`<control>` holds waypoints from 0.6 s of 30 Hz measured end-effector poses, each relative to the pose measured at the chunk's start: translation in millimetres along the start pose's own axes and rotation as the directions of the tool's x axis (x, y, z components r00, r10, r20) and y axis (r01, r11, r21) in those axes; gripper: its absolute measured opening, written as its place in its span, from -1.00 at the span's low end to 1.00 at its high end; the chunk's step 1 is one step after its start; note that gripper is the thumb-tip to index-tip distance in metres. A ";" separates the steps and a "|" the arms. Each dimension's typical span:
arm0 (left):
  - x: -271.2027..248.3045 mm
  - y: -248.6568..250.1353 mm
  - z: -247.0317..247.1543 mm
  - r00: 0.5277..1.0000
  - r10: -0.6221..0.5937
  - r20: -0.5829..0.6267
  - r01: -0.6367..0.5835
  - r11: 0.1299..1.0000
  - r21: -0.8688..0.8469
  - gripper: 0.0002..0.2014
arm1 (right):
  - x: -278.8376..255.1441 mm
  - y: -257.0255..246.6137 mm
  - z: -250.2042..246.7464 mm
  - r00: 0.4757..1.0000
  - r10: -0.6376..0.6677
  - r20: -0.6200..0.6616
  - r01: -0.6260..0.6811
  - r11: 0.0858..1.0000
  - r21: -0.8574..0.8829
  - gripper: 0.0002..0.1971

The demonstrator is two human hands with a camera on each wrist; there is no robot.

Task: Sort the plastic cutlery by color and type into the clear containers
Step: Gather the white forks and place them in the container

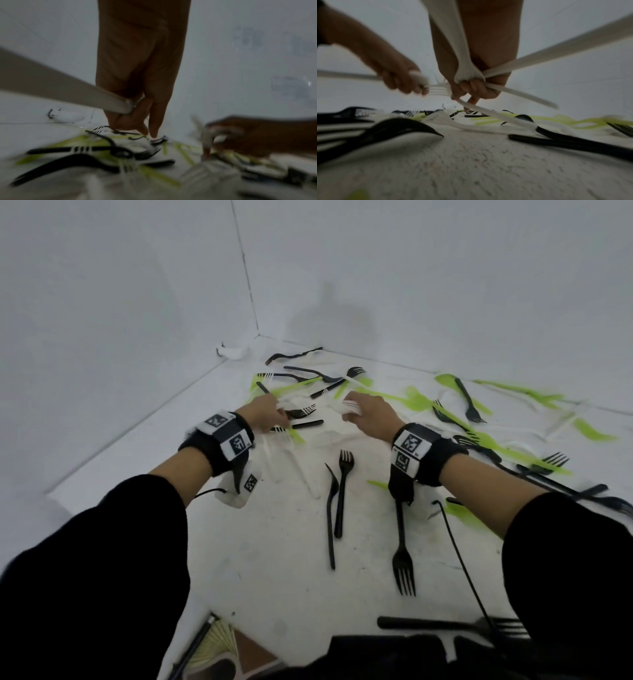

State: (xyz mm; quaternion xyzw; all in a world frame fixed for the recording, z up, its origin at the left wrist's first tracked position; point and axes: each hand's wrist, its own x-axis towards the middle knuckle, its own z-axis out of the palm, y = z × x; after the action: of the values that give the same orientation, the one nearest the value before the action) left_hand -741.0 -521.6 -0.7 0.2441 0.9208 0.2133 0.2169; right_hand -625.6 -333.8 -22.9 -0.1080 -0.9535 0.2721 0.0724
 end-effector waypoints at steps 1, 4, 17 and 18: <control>0.1 -3.1 6.9 1.000 -0.029 0.005 0.029 0.998 0.048 -0.85 | -2.3 -1.8 -5.2 0.998 -0.002 -0.069 0.009 0.995 0.095 -0.77; -0.9 -4.7 19.9 0.998 -0.020 -0.059 0.026 0.994 0.105 -0.66 | -12.6 -11.0 -30.7 0.961 -0.070 -0.268 0.151 0.943 0.296 -0.84; -17.7 8.0 -1.8 0.987 0.106 -0.121 -0.137 0.948 -0.286 -0.78 | -33.2 23.2 -79.1 0.992 0.010 -0.127 -0.001 0.997 0.075 -0.62; -23.1 13.8 -5.6 0.982 0.119 -0.147 -0.167 0.915 -0.369 -0.81 | -29.8 25.8 -69.5 0.994 0.031 -0.103 -0.027 0.999 0.037 -0.65</control>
State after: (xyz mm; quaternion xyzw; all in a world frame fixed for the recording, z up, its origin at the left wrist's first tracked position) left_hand -720.7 -524.8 17.6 0.2508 0.8533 0.4170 0.1872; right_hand -578.9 -284.8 19.5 -0.1345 -0.9417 0.2842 0.1196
